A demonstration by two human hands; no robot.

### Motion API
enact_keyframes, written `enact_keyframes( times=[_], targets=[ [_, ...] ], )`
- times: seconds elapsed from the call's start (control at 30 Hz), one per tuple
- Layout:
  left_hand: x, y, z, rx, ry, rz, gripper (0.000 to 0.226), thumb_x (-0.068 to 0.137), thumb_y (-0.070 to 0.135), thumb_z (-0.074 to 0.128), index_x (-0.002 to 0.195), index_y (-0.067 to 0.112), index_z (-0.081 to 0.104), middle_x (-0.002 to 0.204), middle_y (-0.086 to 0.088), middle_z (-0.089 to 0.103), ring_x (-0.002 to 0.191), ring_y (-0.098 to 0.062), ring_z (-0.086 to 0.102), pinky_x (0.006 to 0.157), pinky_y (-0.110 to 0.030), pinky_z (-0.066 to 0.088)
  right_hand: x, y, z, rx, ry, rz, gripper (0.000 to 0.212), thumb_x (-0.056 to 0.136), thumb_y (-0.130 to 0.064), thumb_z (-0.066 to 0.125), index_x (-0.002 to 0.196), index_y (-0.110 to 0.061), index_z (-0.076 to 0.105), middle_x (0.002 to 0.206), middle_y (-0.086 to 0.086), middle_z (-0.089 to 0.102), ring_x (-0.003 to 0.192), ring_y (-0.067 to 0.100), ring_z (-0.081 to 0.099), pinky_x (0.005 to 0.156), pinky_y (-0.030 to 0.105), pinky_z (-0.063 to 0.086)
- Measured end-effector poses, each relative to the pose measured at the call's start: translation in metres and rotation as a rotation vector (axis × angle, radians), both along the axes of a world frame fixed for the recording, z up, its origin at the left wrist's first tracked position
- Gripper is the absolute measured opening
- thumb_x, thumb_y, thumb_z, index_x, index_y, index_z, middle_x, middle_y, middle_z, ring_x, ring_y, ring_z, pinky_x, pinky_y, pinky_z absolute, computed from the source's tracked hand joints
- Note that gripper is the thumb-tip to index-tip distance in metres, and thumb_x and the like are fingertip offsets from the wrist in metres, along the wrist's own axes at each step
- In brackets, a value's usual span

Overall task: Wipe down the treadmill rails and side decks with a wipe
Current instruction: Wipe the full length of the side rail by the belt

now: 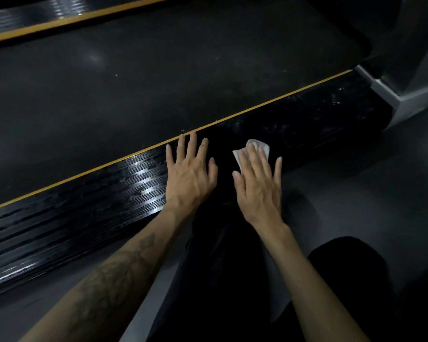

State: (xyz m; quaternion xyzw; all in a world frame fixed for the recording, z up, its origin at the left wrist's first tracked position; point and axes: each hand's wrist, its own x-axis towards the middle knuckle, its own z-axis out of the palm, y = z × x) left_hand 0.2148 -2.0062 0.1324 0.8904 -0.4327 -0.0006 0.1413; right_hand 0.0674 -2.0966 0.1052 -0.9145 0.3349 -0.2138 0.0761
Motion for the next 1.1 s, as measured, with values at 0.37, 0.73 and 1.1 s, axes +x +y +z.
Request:
enact_keyframes(
  times=[0.37, 0.73, 1.1],
  targets=[
    [0.000, -0.001, 0.000, -0.001, 0.007, 0.002, 0.065, 0.099, 0.046, 0.026, 0.156, 0.016, 0.039, 0.168, -0.012, 0.027, 0.158, -0.032, 0.014, 0.126, -0.059, 0.010, -0.014, 0.004, 0.002, 0.109, -0.103, 0.190, 0.061, 0.102, -0.047, 0.048, 0.152, -0.012, 0.047, 0.168, 0.008, 0.028, 0.158, 0.022, 0.019, 0.128, 0.053, 0.004],
    [-0.001, -0.002, 0.001, -0.021, 0.012, 0.007, 0.066, 0.098, 0.046, 0.026, 0.155, 0.015, 0.042, 0.167, -0.013, 0.029, 0.157, -0.033, 0.016, 0.126, -0.060, 0.011, 0.012, -0.026, 0.013, 0.027, 0.172, 0.154, 0.064, 0.105, -0.049, 0.027, 0.162, -0.018, 0.031, 0.171, 0.002, 0.019, 0.158, 0.019, 0.015, 0.127, 0.051, -0.004],
    [0.000, -0.004, -0.001, -0.018, -0.001, 0.009, 0.065, 0.099, 0.046, 0.027, 0.154, 0.015, 0.042, 0.166, -0.013, 0.030, 0.157, -0.033, 0.017, 0.125, -0.060, 0.013, 0.021, -0.031, 0.013, 0.033, 0.148, 0.147, 0.064, 0.106, -0.047, 0.027, 0.160, -0.015, 0.034, 0.169, 0.004, 0.025, 0.157, 0.020, 0.021, 0.128, 0.053, 0.005]
  ],
)
